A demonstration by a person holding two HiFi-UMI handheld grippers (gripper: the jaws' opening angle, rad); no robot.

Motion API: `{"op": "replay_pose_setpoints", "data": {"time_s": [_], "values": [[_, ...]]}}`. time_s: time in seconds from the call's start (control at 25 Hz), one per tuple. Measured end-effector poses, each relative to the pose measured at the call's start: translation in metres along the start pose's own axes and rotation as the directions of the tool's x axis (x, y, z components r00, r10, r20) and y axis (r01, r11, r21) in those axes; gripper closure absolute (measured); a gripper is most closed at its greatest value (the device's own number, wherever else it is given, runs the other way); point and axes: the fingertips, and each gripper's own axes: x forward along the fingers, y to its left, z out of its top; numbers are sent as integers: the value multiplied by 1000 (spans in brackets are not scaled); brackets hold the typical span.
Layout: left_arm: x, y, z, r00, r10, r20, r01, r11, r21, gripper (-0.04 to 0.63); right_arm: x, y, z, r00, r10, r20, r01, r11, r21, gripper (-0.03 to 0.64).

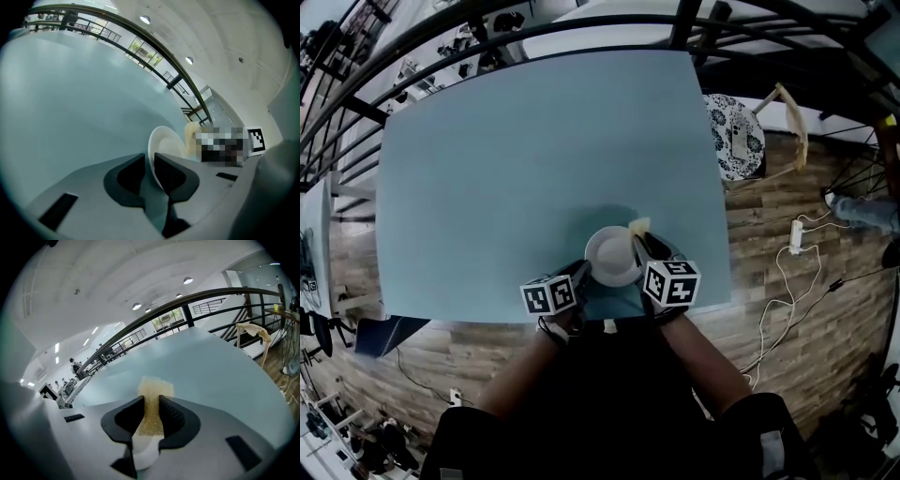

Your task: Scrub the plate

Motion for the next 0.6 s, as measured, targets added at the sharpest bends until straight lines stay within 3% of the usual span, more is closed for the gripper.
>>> {"op": "replay_pose_setpoints", "data": {"time_s": [0.24,0.44,0.6], "values": [[5,-2,-2,1000,-17,-5,17,1000,-6,523,-1,18,0,1000,29,7,-29,1000,-10,512],[1,-1,2,1000,-27,9,27,1000,-12,523,15,74,-14,988,150,-41,-152,987,-49,512],[-7,3,3,999,-33,10,33,999,-21,523,30,111,-29,971,222,-84,-224,974,-18,512]]}}
